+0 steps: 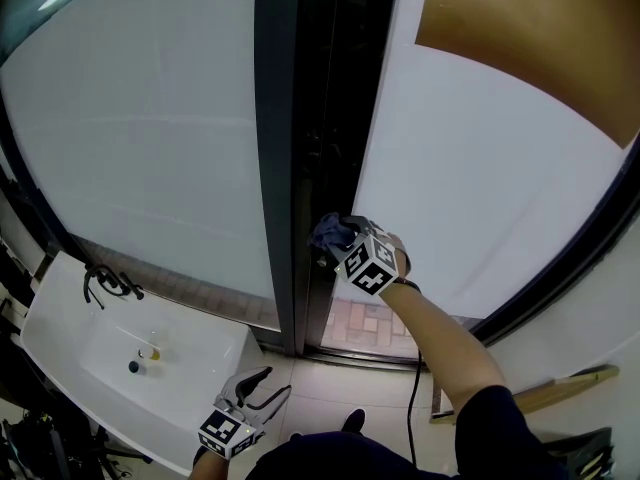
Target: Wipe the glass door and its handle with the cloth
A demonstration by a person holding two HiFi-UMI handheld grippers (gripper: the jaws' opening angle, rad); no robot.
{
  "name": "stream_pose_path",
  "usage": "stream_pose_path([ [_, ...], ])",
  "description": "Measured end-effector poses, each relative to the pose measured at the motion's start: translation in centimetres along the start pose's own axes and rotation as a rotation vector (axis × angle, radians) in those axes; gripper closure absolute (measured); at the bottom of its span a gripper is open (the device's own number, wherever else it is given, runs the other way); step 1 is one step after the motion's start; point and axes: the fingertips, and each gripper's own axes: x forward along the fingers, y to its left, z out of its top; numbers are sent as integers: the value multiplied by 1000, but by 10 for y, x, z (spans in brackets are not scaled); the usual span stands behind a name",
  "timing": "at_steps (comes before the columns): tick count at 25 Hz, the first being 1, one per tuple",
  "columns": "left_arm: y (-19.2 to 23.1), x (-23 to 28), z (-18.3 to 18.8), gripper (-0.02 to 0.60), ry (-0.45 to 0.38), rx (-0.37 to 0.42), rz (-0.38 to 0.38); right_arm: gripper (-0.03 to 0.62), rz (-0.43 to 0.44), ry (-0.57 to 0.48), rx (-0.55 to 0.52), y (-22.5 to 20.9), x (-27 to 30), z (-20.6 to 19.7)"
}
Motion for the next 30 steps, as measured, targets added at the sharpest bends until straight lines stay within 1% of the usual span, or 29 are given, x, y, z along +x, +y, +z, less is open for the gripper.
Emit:
stream_pose_path([
  [3, 0, 2, 0, 380, 4, 1, -2, 439, 38, 3, 44, 5, 5, 5],
  [7, -3, 3, -1, 380, 8, 3, -5, 442, 85, 25, 120, 10, 11, -1],
  [13, -1, 6, 0, 380, 9, -7, -1, 444, 184, 56, 237, 10, 5, -15],
  [20, -7, 18, 4, 380, 8, 1, -25, 444, 232, 84, 325, 2, -10, -41],
  [24, -11, 22, 8, 380, 12, 2, -36, 444, 256, 96, 352, -2, -23, -58],
  [27, -9, 23, 2, 380, 14, 23, -39, 444, 264, 110, 363, -5, -32, -71],
  [30, -11, 24, 6, 380, 8, 21, -44, 444, 268, 132, 375, -9, -40, -84],
])
